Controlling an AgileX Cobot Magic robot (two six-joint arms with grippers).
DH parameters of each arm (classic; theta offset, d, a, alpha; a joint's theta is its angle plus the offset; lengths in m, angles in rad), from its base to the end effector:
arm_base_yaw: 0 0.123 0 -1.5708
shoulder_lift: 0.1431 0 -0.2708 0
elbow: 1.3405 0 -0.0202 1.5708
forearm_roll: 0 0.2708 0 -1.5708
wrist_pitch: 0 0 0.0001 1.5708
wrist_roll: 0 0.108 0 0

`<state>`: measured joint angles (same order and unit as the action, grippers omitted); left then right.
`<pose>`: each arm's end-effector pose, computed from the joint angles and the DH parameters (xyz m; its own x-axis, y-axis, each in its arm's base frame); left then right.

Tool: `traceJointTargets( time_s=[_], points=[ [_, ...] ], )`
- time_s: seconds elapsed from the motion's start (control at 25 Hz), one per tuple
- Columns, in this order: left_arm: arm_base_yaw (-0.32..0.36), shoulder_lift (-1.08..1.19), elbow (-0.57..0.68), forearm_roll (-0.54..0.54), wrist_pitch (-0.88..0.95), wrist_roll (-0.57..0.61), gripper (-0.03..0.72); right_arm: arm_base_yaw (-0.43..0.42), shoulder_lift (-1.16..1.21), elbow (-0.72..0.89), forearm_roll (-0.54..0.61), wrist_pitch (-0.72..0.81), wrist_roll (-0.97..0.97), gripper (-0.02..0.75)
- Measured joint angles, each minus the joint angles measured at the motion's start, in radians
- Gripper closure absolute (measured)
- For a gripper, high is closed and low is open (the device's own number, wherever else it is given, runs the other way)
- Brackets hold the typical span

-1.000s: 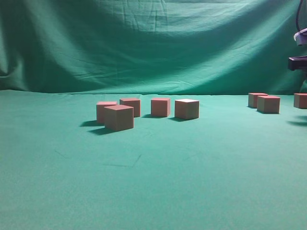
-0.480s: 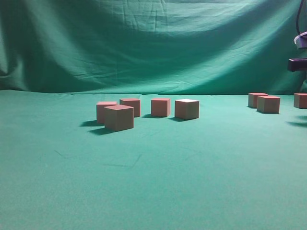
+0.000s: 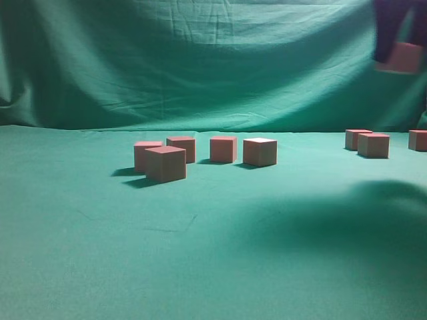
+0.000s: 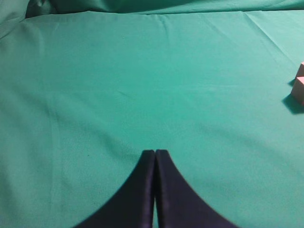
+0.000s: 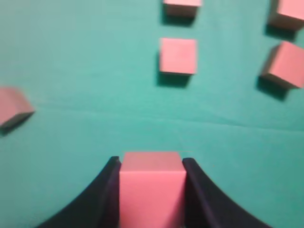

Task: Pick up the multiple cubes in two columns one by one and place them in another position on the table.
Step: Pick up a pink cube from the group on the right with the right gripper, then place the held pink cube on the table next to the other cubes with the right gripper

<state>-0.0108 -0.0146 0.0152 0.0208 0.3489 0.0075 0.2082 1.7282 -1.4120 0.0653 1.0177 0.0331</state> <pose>0.1038 -0.0004 0.1732 -0.2590 0.0298 -0.9654 0.0109 0.9995 0.0280 0.3733 0.0850 0.2376 -0.9401 -0.1298 -0.3151 -0.1607 0.9842 0.0740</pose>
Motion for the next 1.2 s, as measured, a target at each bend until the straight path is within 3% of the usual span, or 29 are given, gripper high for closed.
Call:
traceJointTargets(
  time_s=[0.32, 0.56, 0.76, 1.2],
  points=[
    [0.000, 0.000, 0.000, 0.000, 0.000, 0.000, 0.688, 0.336, -0.008, 0.000, 0.015, -0.009, -0.108, 0.460],
    [0.000, 0.000, 0.000, 0.000, 0.000, 0.000, 0.688, 0.504, 0.074, 0.000, 0.017, -0.029, -0.281, 0.460],
    [0.000, 0.000, 0.000, 0.000, 0.000, 0.000, 0.688, 0.554, 0.152, 0.000, 0.005, -0.039, -0.343, 0.460],
    [0.000, 0.000, 0.000, 0.000, 0.000, 0.000, 0.688, 0.556, 0.249, -0.030, -0.074, -0.073, -0.348, 0.460]
  ],
)
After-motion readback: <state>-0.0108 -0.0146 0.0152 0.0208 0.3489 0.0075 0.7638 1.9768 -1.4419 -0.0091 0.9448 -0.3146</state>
